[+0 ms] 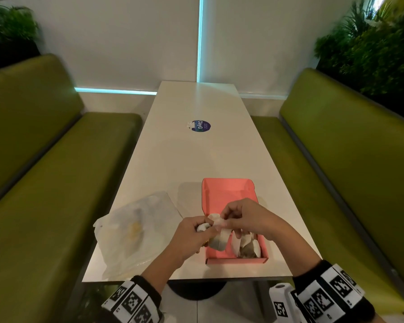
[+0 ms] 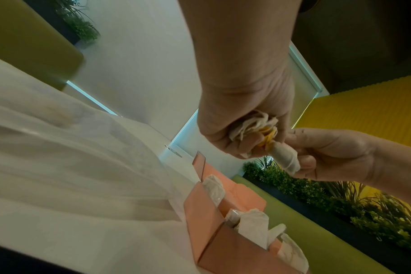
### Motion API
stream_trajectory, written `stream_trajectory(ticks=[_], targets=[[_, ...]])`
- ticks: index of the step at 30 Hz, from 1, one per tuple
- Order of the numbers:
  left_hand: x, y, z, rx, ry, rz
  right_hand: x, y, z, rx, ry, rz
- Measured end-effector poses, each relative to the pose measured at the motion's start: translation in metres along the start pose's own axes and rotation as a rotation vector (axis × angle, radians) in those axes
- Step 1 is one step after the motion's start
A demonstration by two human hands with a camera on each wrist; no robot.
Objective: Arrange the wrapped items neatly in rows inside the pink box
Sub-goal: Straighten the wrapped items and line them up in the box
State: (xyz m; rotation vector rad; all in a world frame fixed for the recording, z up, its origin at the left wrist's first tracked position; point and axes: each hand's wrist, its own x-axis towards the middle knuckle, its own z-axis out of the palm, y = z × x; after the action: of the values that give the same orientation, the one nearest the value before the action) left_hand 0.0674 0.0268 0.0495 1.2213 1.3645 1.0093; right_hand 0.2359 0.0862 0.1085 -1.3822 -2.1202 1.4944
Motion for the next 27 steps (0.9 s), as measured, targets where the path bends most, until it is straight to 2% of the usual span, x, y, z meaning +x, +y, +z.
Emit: stream_trajectory(ticks=[3, 7, 10, 13, 22, 27], targets=[[0.003, -0.01, -0.001, 0.092, 0.057, 0.022, 0.003, 0.002, 0.001, -0.081, 0.049, -0.008], [0.004, -0.03, -0.005, 0.292, 0.183, 0.016, 0.014, 0.01, 0.007, -0.345, 0.079, 0.014], [0.003, -0.044, -0.003, 0.49, 0.158, -0.046, 0.026, 0.021, 0.018, -0.484, 0.07, 0.036], [0.005, -0.058, -0.001, 0.509, 0.121, -0.095, 0.037, 0.028, 0.029, -0.604, 0.083, 0.041], [0.009, -0.065, 0.001, 0.477, 0.102, -0.114, 0.056, 0.038, 0.054, -0.569, 0.286, 0.109], [0.009, -0.065, 0.002, 0.472, 0.101, -0.125, 0.058, 0.044, 0.057, -0.484, 0.417, 0.06]])
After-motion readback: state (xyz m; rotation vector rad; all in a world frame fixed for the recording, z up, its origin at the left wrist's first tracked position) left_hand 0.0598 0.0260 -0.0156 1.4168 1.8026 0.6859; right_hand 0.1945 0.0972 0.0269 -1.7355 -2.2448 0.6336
